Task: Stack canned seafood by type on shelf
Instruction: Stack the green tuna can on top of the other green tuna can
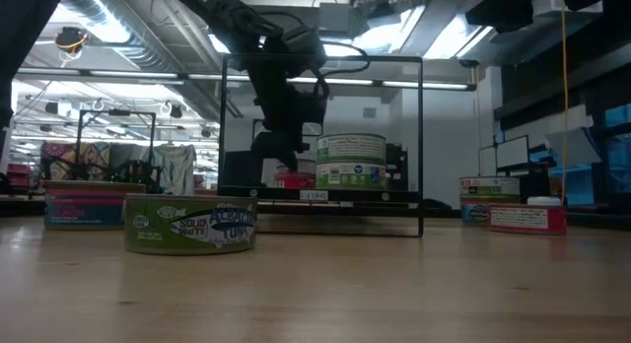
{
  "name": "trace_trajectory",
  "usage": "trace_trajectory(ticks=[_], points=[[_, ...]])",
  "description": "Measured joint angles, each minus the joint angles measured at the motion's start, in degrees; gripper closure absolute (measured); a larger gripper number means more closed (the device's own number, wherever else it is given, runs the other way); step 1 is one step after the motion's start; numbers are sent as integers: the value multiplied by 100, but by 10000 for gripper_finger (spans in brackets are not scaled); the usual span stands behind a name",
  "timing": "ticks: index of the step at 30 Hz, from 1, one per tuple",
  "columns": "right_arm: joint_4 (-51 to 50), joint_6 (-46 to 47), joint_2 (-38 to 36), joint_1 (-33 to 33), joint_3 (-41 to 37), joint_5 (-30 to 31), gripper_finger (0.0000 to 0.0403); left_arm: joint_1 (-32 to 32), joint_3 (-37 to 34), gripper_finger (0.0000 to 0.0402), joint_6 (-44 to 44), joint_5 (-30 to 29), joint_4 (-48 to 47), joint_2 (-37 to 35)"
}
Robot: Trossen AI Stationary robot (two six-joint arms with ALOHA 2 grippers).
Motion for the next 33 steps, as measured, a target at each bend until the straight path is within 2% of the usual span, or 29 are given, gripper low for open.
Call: trace_trajectory(ticks=[12, 17, 23, 28, 33], points=[[-26, 0, 2, 2, 4, -1, 107, -308, 92, 147, -86, -278, -83, -632], [-39, 0, 2, 0, 4, -2, 107, -451, 92, 147, -566, -396, -658, -1099], [-31, 0, 2, 1, 4, -2, 107, -736, 92, 147, -1098, -405, -1848, -1552], [-31, 0, 2, 0, 4, -2, 107, -1088, 92, 147, -2216, -410, -2877, -1753], [-31, 0, 2, 2, 4, -2, 107, -1519, 92, 147, -4367, -339, -3999, -1812]])
